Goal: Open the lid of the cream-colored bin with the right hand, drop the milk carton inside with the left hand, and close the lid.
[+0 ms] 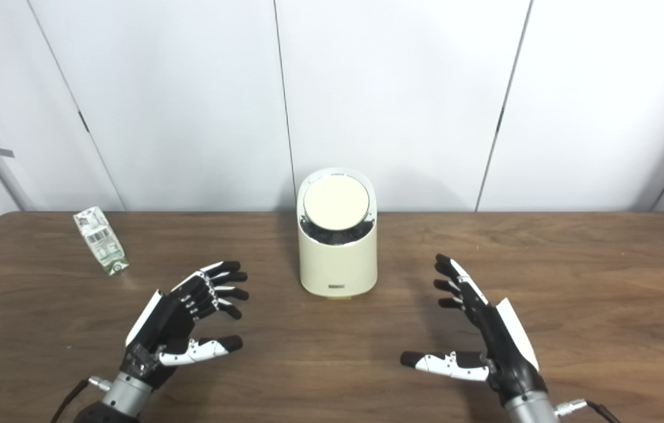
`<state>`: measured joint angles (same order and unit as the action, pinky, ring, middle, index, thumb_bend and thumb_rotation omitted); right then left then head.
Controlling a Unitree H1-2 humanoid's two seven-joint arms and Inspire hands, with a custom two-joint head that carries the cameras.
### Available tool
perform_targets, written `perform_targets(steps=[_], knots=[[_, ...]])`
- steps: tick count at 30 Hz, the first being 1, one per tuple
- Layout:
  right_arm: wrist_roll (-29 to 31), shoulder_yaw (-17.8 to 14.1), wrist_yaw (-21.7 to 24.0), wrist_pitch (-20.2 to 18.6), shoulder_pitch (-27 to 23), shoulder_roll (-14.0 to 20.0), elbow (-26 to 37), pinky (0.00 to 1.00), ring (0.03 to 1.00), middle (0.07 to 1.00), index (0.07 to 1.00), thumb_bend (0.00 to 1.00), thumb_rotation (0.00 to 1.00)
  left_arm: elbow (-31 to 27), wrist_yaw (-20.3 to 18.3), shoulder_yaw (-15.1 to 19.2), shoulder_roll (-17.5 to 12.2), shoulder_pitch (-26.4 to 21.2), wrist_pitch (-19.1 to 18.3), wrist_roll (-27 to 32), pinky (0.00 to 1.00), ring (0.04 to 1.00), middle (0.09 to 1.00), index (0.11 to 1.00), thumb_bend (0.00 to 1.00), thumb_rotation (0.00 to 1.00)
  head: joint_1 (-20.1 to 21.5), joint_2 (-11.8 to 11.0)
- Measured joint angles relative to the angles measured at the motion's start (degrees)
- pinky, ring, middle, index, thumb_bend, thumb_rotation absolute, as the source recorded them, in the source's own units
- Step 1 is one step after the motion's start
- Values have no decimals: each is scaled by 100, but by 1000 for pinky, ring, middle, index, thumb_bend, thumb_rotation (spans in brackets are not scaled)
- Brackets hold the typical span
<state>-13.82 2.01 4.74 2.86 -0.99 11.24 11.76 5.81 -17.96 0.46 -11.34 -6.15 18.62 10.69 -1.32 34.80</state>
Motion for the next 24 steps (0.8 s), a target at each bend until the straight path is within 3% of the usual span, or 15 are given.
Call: perform_targets(steps=[18,22,24], knots=[[10,5,-1,9,-1,1,0,748,849,908,925,789,243,3,-10,-1,0,-2,7,-10,565,705,800,844,814,121,18,-44],[-18,5,-4,23,0,1,-2,749,851,905,925,789,251,15,0,-3,2,-7,27,-123,567,703,799,840,819,134,70,-176],[-19,7,-12,64,5,-2,-15,751,851,903,922,788,251,30,5,-6,5,-6,97,-205,573,701,799,840,814,119,201,-543]])
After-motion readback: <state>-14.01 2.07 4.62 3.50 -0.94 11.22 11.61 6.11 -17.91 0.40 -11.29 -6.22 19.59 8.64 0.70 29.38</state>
